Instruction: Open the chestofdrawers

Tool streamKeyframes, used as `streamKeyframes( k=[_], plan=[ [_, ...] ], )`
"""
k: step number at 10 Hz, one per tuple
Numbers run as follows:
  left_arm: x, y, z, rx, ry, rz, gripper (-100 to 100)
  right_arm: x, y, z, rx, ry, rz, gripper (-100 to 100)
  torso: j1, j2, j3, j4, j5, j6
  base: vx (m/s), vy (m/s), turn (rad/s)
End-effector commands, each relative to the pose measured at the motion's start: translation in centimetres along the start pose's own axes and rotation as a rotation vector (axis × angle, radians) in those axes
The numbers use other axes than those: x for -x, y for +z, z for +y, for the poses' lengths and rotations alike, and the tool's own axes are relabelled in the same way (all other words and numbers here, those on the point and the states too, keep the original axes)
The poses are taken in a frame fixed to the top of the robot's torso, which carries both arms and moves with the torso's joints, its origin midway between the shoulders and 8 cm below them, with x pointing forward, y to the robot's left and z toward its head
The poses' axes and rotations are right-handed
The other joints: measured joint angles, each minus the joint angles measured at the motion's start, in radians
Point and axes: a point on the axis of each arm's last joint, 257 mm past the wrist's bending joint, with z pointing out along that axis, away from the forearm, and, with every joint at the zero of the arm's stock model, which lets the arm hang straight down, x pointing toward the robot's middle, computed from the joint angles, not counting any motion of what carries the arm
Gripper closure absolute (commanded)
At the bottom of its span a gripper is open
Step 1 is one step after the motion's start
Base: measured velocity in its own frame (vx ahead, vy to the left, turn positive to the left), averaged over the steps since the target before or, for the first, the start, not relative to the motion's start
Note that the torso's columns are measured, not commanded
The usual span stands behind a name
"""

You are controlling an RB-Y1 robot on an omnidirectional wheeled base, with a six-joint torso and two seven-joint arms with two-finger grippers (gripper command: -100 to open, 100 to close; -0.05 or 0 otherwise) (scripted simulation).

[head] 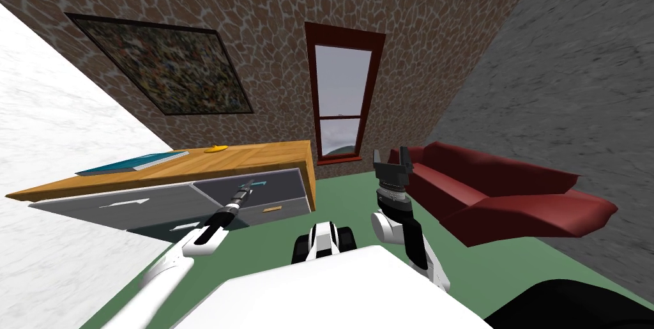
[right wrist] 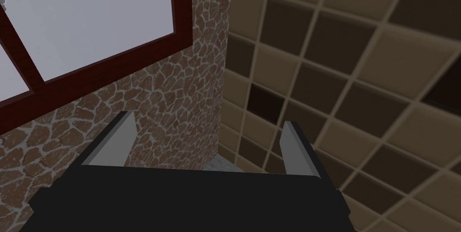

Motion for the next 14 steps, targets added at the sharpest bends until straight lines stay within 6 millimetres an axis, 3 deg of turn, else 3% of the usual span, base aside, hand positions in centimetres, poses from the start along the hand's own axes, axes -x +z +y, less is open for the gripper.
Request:
streamKeyframes(
  k=[1,6,9,10,11,12,13,14],
  plan=[
    [-1.9,0.9,-0.9,-0.003,0.000,-0.001,-100,0.0,0.0,0.0,0.000,0.000,0.000,0,-0.001,-0.001,0.000,0.000,0.000,0.000,-0.008,0.065,0.040],
    [-4.7,1.9,-2.3,-0.007,0.014,0.006,-100,0.0,0.0,0.0,0.000,0.000,0.000,0,0.000,0.002,0.001,0.001,0.000,0.000,-0.002,0.061,0.025],
    [-7.8,2.6,-3.4,0.000,0.000,0.028,-100,0.0,0.0,0.0,0.000,0.000,0.000,0,0.000,0.001,0.001,0.000,0.000,0.000,-0.004,0.063,0.033],
    [-7.8,2.7,-3.7,-0.006,0.009,0.027,-100,0.0,0.0,0.0,0.000,0.000,0.000,0,0.001,0.001,0.001,0.000,0.000,0.000,-0.005,0.060,0.012],
    [-9.5,3.0,-4.2,0.000,0.001,0.043,-100,0.0,0.0,0.0,0.000,0.000,0.000,0,0.000,0.001,0.001,0.000,0.000,0.000,-0.009,0.061,0.040],
    [-9.5,3.0,-4.4,-0.004,0.005,0.042,-100,0.0,0.0,0.0,0.000,0.000,0.000,0,0.000,0.002,0.001,0.000,0.000,0.000,-0.005,0.055,0.018],
    [-11.3,3.3,-5.2,-0.002,-0.009,0.062,-100,0.0,0.0,0.0,0.000,0.000,0.000,0,0.000,0.001,0.001,0.000,0.000,0.000,-0.005,0.068,0.040],
    [-11.2,3.3,-5.2,-0.002,0.001,0.061,-100,0.0,0.0,0.0,0.000,0.000,0.000,0,0.000,0.001,0.001,0.000,0.000,0.000,-0.001,0.059,0.015]
  ],
)
